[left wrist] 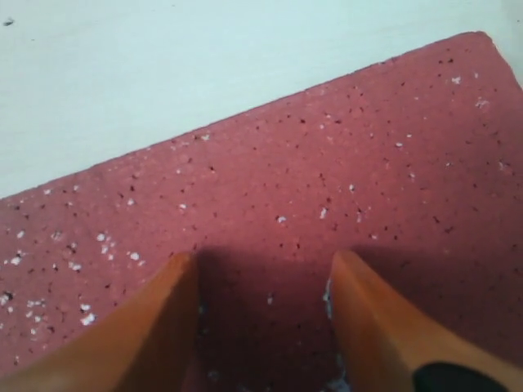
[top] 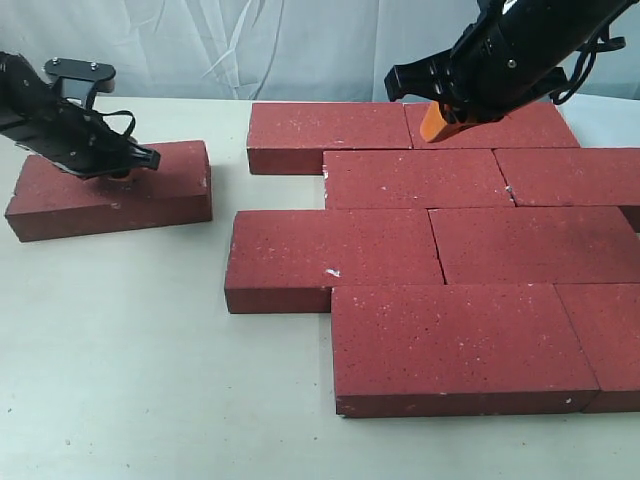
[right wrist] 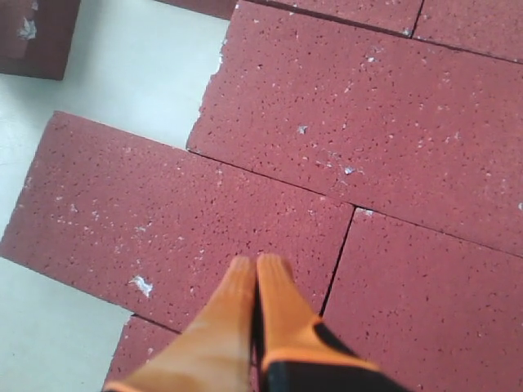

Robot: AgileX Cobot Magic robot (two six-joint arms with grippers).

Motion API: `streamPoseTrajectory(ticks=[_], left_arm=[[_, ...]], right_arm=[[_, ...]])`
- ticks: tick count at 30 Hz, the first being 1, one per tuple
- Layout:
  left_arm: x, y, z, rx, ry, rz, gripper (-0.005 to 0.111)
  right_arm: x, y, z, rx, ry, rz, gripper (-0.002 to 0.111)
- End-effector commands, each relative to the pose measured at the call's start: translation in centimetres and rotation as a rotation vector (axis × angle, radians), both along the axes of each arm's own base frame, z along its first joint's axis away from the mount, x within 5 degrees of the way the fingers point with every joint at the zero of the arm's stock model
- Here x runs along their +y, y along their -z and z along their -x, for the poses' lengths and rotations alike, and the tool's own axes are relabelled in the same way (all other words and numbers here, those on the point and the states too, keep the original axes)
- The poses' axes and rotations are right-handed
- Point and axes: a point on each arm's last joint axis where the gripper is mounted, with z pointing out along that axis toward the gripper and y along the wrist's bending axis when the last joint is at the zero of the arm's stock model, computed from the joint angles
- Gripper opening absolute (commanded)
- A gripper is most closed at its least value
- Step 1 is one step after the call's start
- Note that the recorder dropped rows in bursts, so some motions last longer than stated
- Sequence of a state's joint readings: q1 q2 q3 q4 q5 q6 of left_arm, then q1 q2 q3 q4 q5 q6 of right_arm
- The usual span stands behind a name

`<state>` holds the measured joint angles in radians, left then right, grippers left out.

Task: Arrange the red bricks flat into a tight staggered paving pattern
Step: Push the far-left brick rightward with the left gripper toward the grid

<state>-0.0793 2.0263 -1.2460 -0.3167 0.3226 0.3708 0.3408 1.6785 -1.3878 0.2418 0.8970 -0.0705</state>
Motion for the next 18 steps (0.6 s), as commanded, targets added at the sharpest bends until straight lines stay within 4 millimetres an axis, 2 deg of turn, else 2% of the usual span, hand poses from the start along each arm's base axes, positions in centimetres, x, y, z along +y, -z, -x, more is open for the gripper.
streamPoseTrajectory(ticks=[1, 13, 18], left_arm=[[-2.0, 2.3, 1.4, 0.143, 0.049, 0.027, 0.053], [-5.2, 3.3, 1.7, 0.135, 0.085, 0.05, 0.053], [-5.8, 3.3, 1.8, 0.124, 0.116, 0.034, 0.053]], right_arm=[[-0.1, -0.3, 0.1, -0.016, -0.004, -0.001, -0.001], [-0.1, -0.3, 0.1, -0.019, -0.004, -0.002, -0.001], [-0.1, -0.3, 0.1, -0.019, -0.004, -0.002, -0.001]])
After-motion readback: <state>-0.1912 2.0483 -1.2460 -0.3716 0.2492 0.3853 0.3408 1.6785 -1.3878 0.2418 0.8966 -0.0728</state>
